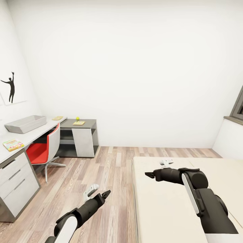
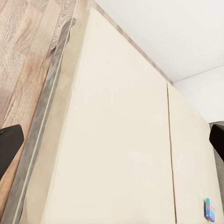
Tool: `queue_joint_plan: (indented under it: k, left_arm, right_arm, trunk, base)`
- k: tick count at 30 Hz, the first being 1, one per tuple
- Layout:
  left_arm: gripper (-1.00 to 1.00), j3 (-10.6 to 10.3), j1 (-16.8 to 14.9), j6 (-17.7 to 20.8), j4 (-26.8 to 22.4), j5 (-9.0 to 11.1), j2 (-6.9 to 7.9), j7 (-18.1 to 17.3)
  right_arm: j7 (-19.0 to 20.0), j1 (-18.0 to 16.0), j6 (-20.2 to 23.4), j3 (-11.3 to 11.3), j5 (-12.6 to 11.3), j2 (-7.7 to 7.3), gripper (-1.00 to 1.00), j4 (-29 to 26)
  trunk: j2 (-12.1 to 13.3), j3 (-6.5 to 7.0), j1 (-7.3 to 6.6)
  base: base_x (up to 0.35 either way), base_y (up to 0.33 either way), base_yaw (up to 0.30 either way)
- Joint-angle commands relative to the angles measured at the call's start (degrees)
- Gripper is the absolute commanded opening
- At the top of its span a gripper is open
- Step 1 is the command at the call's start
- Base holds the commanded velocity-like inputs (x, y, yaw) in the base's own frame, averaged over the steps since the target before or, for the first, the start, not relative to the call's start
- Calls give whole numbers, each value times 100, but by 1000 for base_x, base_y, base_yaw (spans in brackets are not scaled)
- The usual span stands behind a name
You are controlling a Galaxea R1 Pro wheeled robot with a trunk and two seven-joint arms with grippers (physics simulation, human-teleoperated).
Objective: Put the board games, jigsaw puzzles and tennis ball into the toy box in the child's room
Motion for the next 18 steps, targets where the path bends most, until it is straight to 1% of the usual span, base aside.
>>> queue_joint_plan:
  k: [1,8,18]
  left_arm:
    - [100,-2,-1,16,-7,61,0,52]
    - [100,-2,-1,16,-7,63,-1,52]
    - [100,-2,-1,16,-1,60,0,47]
  right_arm:
    - [35,-3,23,-4,28,-1,100,-3]
    - [35,-3,23,-4,27,-1,100,-3]
    - [35,-3,23,-81,24,12,100,-3]
  trunk:
    - [-5,-3,2]
    - [-5,-3,2]
    - [-5,-3,2]
  base:
    - [0,0,0]
    - [0,0,-12]
    - [0,0,-69]
